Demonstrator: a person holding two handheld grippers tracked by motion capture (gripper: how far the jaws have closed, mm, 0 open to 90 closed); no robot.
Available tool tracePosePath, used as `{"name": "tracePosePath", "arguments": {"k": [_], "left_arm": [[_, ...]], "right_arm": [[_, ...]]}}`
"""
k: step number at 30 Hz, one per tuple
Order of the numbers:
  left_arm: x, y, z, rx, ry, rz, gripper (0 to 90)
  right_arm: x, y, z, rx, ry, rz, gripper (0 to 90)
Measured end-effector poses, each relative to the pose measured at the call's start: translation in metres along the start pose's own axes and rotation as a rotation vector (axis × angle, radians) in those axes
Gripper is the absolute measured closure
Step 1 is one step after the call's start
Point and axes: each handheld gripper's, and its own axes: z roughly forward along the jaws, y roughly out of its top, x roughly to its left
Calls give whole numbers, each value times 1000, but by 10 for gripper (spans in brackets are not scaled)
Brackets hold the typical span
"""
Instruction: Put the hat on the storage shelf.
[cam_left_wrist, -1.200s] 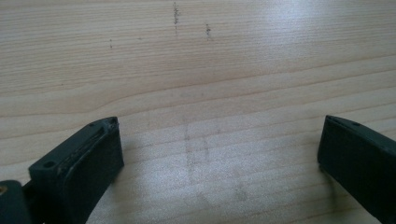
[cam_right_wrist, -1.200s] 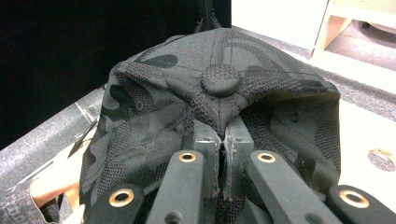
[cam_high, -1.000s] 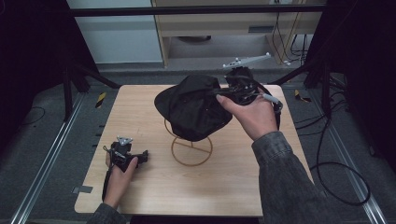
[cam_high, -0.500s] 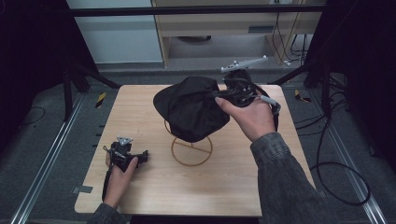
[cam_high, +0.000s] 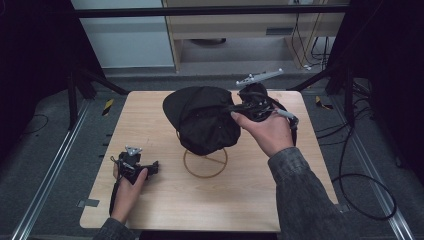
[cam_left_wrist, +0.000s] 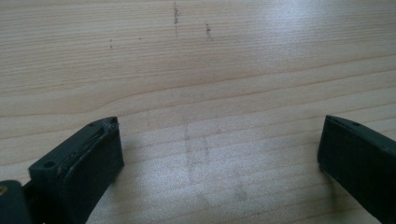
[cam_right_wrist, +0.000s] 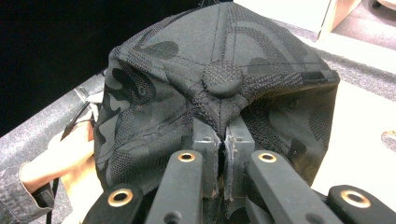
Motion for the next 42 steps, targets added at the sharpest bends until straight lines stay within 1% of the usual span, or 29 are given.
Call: {"name": "tracePosePath", "arguments": {"k": [15,22,31,32,38,42], "left_arm": [[0,0,0,0,0,0,0],[0,0,0,0,0,0,0],[0,0,0,-1,0,-1,0],[0,0,0,-1,0,-2,0],[0,0,0,-1,0,-2,0],[0,0,0,-1,0,-2,0]], "right_arm": [[2,-9,13,25,4,-8,855],[5,-12,21,37,0,-21,849],[5,-17,33,57,3,-24,843],[5,-18,34,57,4,-19,841],[6,-18,37,62,-1,-26,825],[7,-17,37,57,-12,-36,798]]}}
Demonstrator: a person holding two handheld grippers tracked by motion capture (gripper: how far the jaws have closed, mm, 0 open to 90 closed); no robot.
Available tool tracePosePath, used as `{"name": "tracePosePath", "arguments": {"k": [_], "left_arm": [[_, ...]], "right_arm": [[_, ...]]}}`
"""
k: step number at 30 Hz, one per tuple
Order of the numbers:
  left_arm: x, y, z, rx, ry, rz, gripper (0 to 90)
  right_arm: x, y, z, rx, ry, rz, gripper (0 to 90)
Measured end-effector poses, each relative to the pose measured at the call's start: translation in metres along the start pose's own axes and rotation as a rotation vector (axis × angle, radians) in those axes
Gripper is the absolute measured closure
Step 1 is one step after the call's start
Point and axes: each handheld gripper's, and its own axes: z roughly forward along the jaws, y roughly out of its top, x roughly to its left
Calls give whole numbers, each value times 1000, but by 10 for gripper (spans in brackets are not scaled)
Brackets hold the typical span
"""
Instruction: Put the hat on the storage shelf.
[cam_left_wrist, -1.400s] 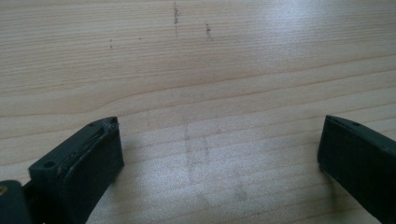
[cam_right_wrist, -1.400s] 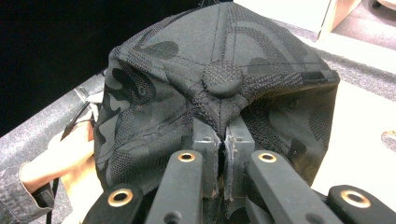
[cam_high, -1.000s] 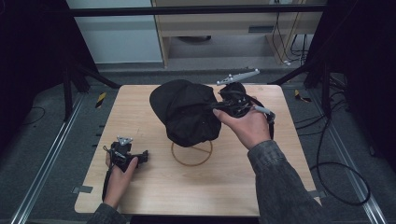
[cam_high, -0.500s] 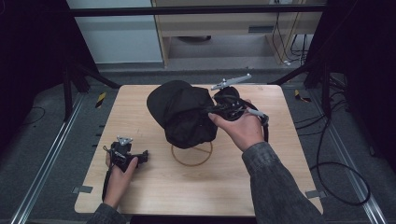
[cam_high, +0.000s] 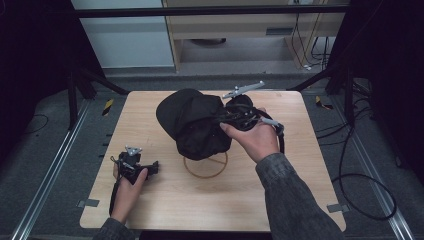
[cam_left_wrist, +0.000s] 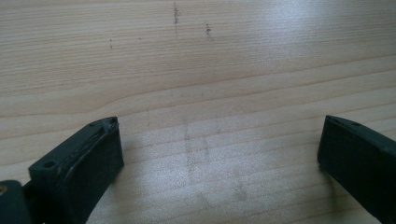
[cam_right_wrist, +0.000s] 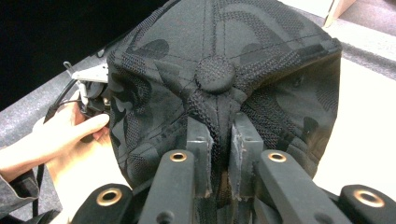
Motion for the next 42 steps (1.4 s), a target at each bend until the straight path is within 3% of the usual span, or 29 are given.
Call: {"name": "tracePosePath", "arguments": {"k": [10,26,42], "left_arm": [[0,0,0,0,0,0,0],[0,0,0,0,0,0,0],[0,0,0,0,0,0,0]], "right_arm": [[0,3,-1,-9,-11,1,729],[-6,1,-5,-14,-21,13,710],[-15,-7,-23,-18,-34,33,703]]}}
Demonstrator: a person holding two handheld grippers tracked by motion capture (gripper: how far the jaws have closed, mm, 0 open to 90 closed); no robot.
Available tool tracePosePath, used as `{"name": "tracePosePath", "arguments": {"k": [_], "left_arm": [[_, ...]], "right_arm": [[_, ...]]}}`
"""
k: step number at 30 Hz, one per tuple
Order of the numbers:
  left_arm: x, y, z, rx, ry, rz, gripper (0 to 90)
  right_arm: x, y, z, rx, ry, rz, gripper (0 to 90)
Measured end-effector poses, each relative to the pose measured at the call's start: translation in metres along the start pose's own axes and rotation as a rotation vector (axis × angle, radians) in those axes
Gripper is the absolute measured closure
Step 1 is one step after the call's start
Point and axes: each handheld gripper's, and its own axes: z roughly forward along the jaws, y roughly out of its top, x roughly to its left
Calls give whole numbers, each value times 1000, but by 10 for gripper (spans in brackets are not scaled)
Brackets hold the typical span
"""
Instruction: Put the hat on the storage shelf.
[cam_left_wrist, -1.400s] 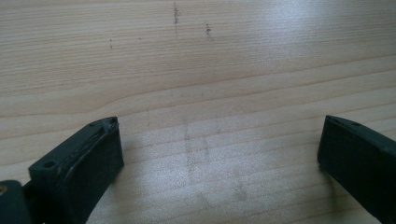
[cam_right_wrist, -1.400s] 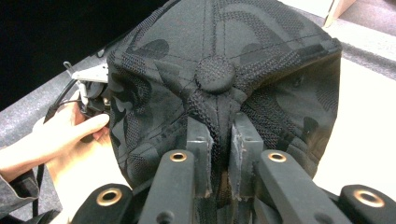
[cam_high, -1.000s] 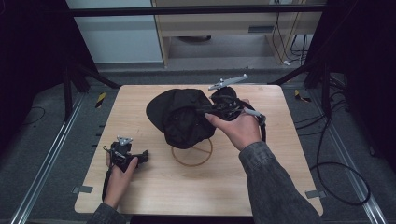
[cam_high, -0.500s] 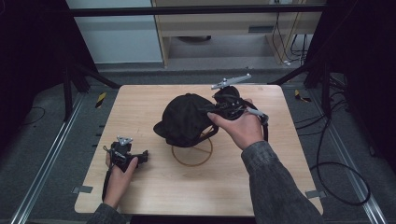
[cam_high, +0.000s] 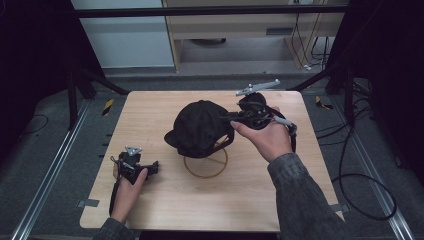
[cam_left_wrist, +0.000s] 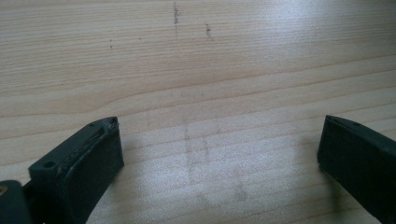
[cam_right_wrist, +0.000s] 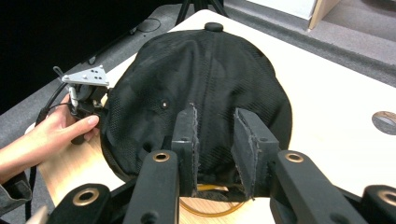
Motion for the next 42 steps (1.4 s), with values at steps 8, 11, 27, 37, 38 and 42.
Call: {"name": "tracePosePath", "arguments": {"k": [8,11,27,37,38,42], "left_arm": [[0,0,0,0,0,0,0],[0,0,0,0,0,0,0],[0,0,0,-2,0,0,0],[0,0,0,-2,-1,0,0],[0,0,0,-2,-1,1,0],[0,0,0,-3,-1,0,0]], "right_arm": [[-6,-5,-11,-7,-13,5,689],[-8,-7,-16,-11,-16,7,683],[-20,-20,-34,-32,-59,53,490],[-32,-32,-44,-35,-143,85,168],[-33,-33,-44,-36,-149,87,153],[-38,-43,-47,-35,-164,89,108]]}}
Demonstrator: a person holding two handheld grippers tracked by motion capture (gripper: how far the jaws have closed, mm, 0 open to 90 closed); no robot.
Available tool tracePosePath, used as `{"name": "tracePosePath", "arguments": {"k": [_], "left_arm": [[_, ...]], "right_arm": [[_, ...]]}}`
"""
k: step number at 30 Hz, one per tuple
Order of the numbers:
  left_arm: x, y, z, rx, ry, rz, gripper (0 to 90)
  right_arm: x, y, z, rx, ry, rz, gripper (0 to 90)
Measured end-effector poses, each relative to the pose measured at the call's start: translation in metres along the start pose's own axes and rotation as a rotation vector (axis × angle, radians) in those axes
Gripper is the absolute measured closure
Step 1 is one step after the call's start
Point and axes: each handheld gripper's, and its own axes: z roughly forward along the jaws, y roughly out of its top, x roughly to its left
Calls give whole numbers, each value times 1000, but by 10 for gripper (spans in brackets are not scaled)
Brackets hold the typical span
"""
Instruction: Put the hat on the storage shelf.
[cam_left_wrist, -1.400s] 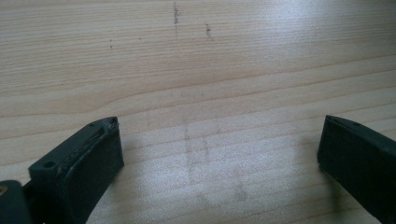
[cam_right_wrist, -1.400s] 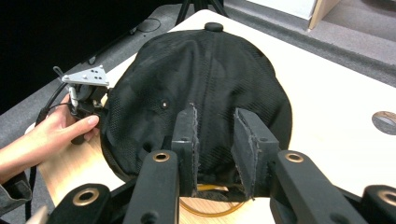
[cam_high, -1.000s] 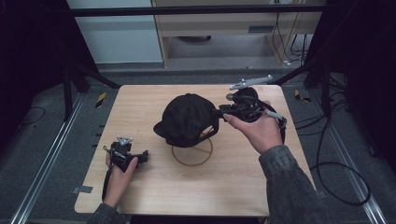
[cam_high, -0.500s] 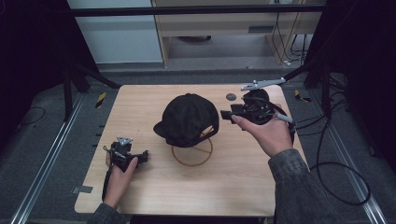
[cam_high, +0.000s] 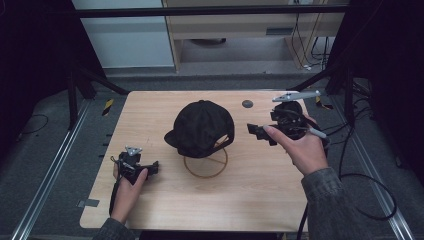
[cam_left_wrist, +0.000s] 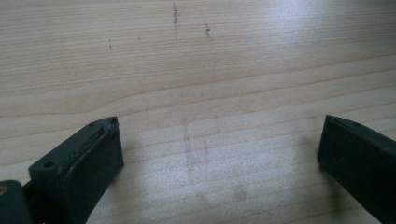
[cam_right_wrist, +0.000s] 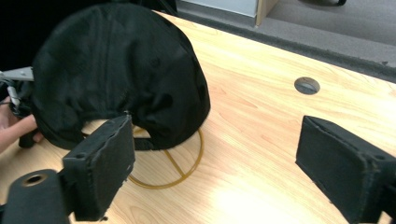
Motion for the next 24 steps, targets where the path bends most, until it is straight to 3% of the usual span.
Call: {"name": "tracePosePath", "arguments": {"k": [13,24], "left_arm": [[0,0,0,2,0,3,0],[0,0,0,3,-1,4,0]], "right_arm": [[-14,-36,2,18,-30,-7,80],[-27,-68,15,59,-55,33,117]]}}
